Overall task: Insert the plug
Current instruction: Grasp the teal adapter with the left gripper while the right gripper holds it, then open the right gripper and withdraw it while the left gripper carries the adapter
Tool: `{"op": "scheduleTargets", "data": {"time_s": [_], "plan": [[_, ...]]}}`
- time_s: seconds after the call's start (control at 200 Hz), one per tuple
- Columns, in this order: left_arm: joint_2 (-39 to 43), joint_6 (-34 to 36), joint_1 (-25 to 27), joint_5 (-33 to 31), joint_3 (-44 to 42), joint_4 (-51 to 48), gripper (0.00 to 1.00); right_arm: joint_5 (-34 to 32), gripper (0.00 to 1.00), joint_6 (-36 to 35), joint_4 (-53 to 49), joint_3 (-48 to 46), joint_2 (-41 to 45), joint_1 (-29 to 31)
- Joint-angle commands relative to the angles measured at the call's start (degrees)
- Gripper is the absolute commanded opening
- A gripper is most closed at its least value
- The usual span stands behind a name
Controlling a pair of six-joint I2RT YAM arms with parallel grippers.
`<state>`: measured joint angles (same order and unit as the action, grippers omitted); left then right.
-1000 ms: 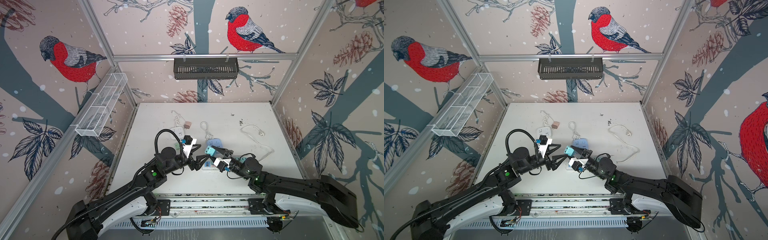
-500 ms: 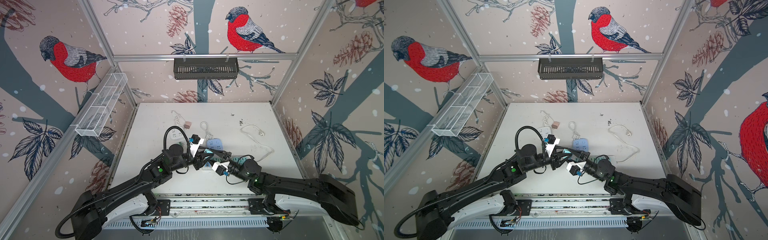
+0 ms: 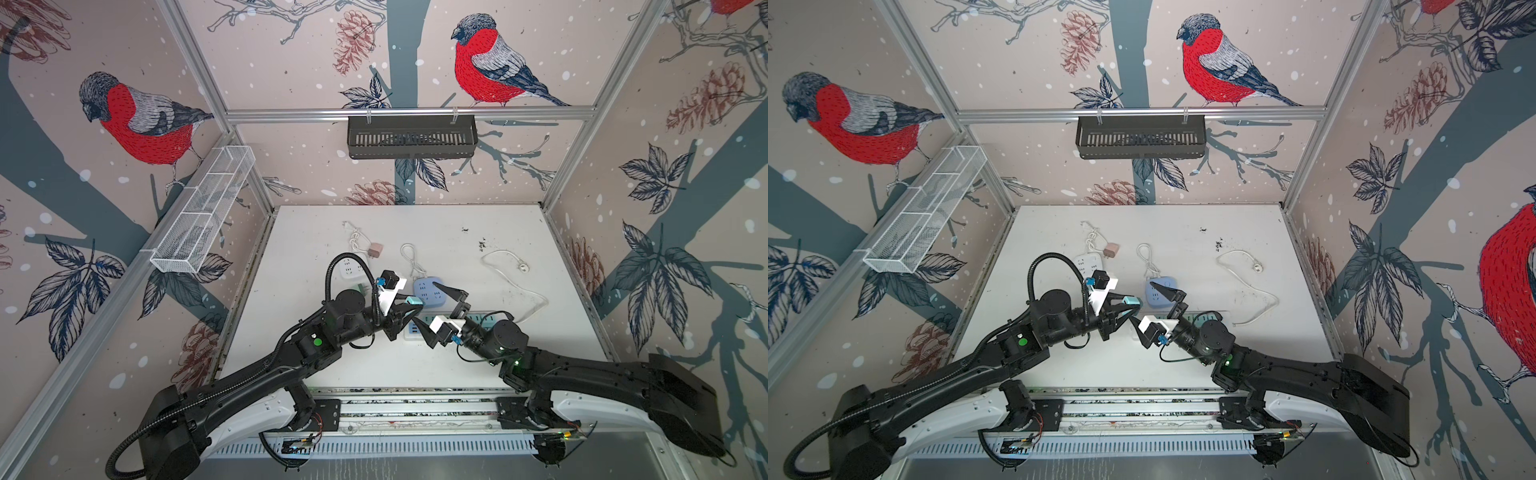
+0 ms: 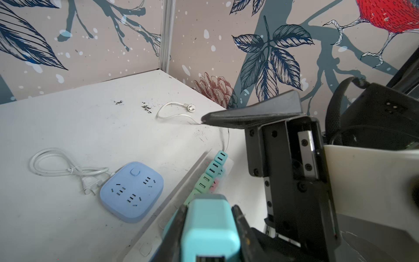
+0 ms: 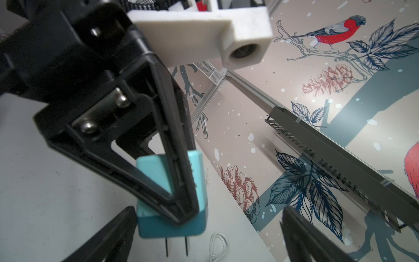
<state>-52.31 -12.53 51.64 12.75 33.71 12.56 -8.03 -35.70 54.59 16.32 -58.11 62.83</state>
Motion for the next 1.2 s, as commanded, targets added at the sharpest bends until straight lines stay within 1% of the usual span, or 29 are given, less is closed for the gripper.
{"op": "scheduleTargets", "data": {"time_s": [0.0, 0.08, 0.17, 0.245, 0.315, 0.35, 0.425, 0.515, 0.625, 0.71, 0.826, 0.931, 0.981, 1.056, 1.116, 1.196], "plan": [[1.58, 6.4, 0.11, -5.01, -1.27, -0.61, 0.0, -8.58, 1.0, 8.65, -2.1, -0.98, 3.24, -0.83], [3.16, 10.06, 0.13, -8.52, -2.95, -0.41, 0.0, -10.14, 1.0, 13.92, -7.67, -1.02, 6.76, -3.3], [4.22, 15.05, 0.13, -10.05, -4.97, 0.61, 0.0, -10.45, 1.0, 19.75, -12.64, -1.56, 10.36, -7.86], [4.09, 17.97, 0.17, -11.46, -5.41, 0.64, 0.0, -11.58, 1.0, 24.35, -13.17, -3.51, 13.19, -12.28], [3.97, 18.5, 0.11, -14.85, -5.67, 0.79, 0.0, -11.57, 1.0, 28.26, -13.71, -5.24, 16.05, -16.31], [3.68, 20.43, 0.12, -13.78, -6.0, 0.99, 0.0, -11.28, 1.0, 30.4, -14.19, -5.84, 17.16, -18.29], [2.89, 26.49, 0.23, -8.62, -5.68, -0.43, 0.0, -9.92, 1.0, 34.94, -14.73, -7.26, 19.54, -22.33], [1.85, 27.59, 0.39, -7.92, -5.72, 0.26, 0.0, -8.51, 1.0, 39.39, -14.96, -8.68, 20.74, -27.35], [0.62, 27.52, 0.39, -7.87, -5.36, 0.54, 0.0, -8.1, 1.0, 45.14, -15.52, -8.97, 19.03, -33.75], [-0.68, 29.46, 0.42, -6.29, -4.72, 0.14, 0.0, -8.53, 1.0, 49.09, -16.12, -8.91, 17.1, -38.84], [-3.06, 32.22, 0.37, -6.16, -2.13, -2.2, 0.0, -3.88, 1.0, 54.71, -12.88, -10.55, 13.98, -47.36], [-6.48, 31.56, 0.39, -8.58, 1.9, -5.85, 0.0, -3.92, 1.0, 62.74, -11.05, -11.56, 11.2, -53.93], [-8.46, 31.08, 0.39, -9.92, 3.59, -7.16, 0.0, -2.93, 1.0, 65.02, -10.6, -11.49, 9.88, -56.52], [-11.91, 32.53, 0.39, -10.65, 6.06, -9.0, 0.0, 0.15, 1.0, 65.85, -10.96, -10.55, 7.92, -58.29], [-14.67, 32.99, 0.27, -11.21, 7.82, -9.48, 0.0, 0.48, 1.0, 66.44, -10.47, -10.32, 6.36, -58.42], [-18.22, 33.75, 0.09, -10.38, 10.08, -10.04, 0.0, 1.64, 1.0, 66.66, -8.42, -11.1, 5.2, -58.5]]}}
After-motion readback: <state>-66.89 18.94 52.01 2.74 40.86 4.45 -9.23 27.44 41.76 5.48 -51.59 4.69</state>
